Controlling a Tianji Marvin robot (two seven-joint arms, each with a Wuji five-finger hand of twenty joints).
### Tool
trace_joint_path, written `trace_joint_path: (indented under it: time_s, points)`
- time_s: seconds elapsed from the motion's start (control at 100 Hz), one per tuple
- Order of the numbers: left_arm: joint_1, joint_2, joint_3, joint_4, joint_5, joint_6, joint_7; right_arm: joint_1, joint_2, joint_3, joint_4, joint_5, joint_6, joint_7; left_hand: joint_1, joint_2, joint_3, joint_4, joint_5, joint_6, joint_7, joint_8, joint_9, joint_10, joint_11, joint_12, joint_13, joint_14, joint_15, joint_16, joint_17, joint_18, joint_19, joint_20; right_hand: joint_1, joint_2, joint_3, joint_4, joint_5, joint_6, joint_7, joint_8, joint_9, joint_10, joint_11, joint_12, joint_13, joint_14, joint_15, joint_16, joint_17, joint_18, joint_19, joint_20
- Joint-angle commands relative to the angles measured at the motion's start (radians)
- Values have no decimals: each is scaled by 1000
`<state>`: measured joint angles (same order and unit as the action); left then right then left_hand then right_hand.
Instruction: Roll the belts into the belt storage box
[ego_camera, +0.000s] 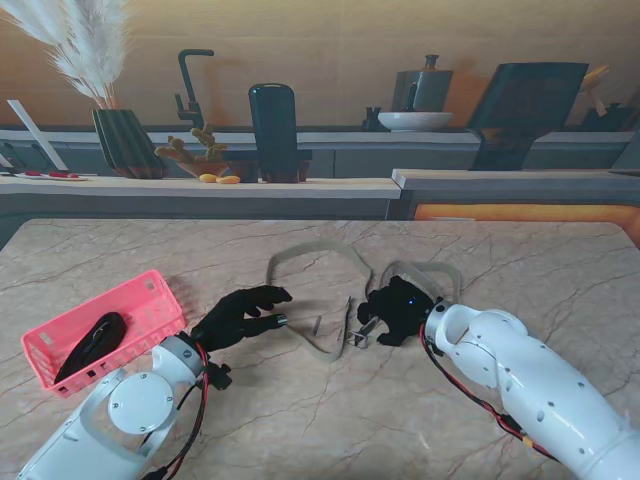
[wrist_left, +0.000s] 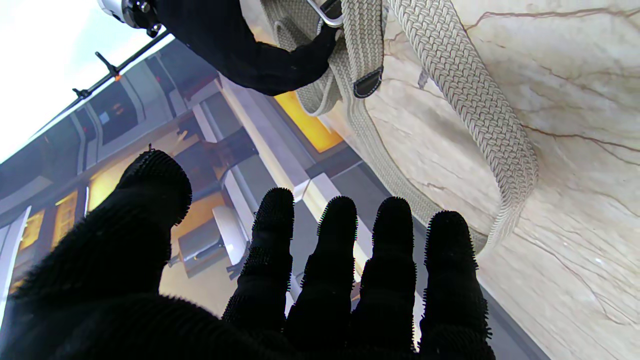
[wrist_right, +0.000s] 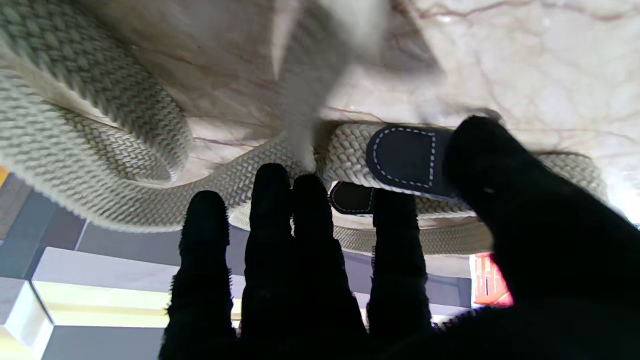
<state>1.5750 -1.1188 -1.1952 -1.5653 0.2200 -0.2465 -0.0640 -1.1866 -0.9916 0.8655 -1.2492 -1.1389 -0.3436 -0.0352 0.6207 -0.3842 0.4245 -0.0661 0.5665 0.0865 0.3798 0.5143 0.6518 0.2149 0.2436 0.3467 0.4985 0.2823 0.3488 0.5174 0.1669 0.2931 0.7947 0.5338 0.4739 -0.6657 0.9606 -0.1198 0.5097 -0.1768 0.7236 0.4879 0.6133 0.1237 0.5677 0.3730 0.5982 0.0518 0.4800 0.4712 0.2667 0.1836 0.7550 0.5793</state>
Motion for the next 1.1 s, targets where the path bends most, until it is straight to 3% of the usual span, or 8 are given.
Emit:
trace_joint_path:
  time_s: [0.0,0.03,0.07,0.09,0.16,0.6,0.75,1.09]
  points:
    - [3,-5,1,-4,-4,5,-6,15,-9,-21,27,2,-1,3,-41,-26,3,-3,-27,-34,23,5,-9,-32,7,4,15,-30,8,11,3,-15,-7,17,-15,27,31,28,31,-35,30,19,-4,0,21,-4,-41,16,23,17,-17,3,34,-13]
    - [2,-4,1,-3,-3,5,-7,28,-9,-40,41,5,0,-1,-40,-26,2,-3,-27,-33,23,5,-10,-32,7,4,14,-30,7,11,3,-16,-7,17,-5,39,23,5,50,-56,45,10,-8,2,27,-4,-50,18,30,17,-24,3,41,-17]
    - [1,-4,1,-2,-3,5,-8,44,-8,-63,55,8,0,-5,-40,-26,1,-3,-26,-34,23,5,-9,-34,6,4,15,-29,7,11,3,-15,-8,17,46,58,-29,-62,63,-116,171,-102,2,-4,37,-8,-53,15,41,13,-29,5,55,-32]
    - [1,-4,1,-1,-2,6,-8,51,-8,-73,61,9,0,-8,-40,-27,1,-3,-26,-33,23,5,-9,-32,6,4,16,-29,7,11,3,-15,-8,17,75,72,-60,-72,71,-149,241,-146,11,-8,41,-8,-53,13,45,12,-31,6,60,-36]
    - [-2,-5,2,1,-3,8,-8,66,-7,-92,74,14,-4,-10,-38,-27,0,-3,-22,-34,24,5,-6,-33,6,4,18,-29,7,11,4,-14,-9,17,126,125,-84,-79,206,-211,329,-168,64,-26,52,-8,-39,8,54,11,-27,9,72,-39]
    - [-62,-7,38,41,16,16,-4,-45,-18,80,-71,62,-24,96,-28,-19,-12,-1,-17,-36,25,8,-6,-34,4,4,16,-32,3,10,4,-14,-10,19,157,150,-52,-102,284,-73,356,-156,136,-35,41,-14,-1,4,41,-3,-10,19,82,-51]
    - [-86,-8,59,55,29,14,0,-87,-26,134,-130,121,-13,143,-26,-16,-14,0,-19,-39,26,8,-8,-35,4,4,13,-36,1,8,3,-16,-11,18,164,191,-63,-109,266,-37,339,-86,133,-30,25,-13,-1,7,23,-9,-13,17,75,-55]
    - [-112,-15,95,71,56,26,29,-157,-40,218,-252,307,71,262,-8,-18,-5,3,-31,-41,29,10,-34,-40,3,3,-3,-45,-7,4,0,-26,-14,18,177,208,-86,-108,287,6,327,-34,107,-5,6,-10,-22,18,-1,-12,-25,21,60,-51]
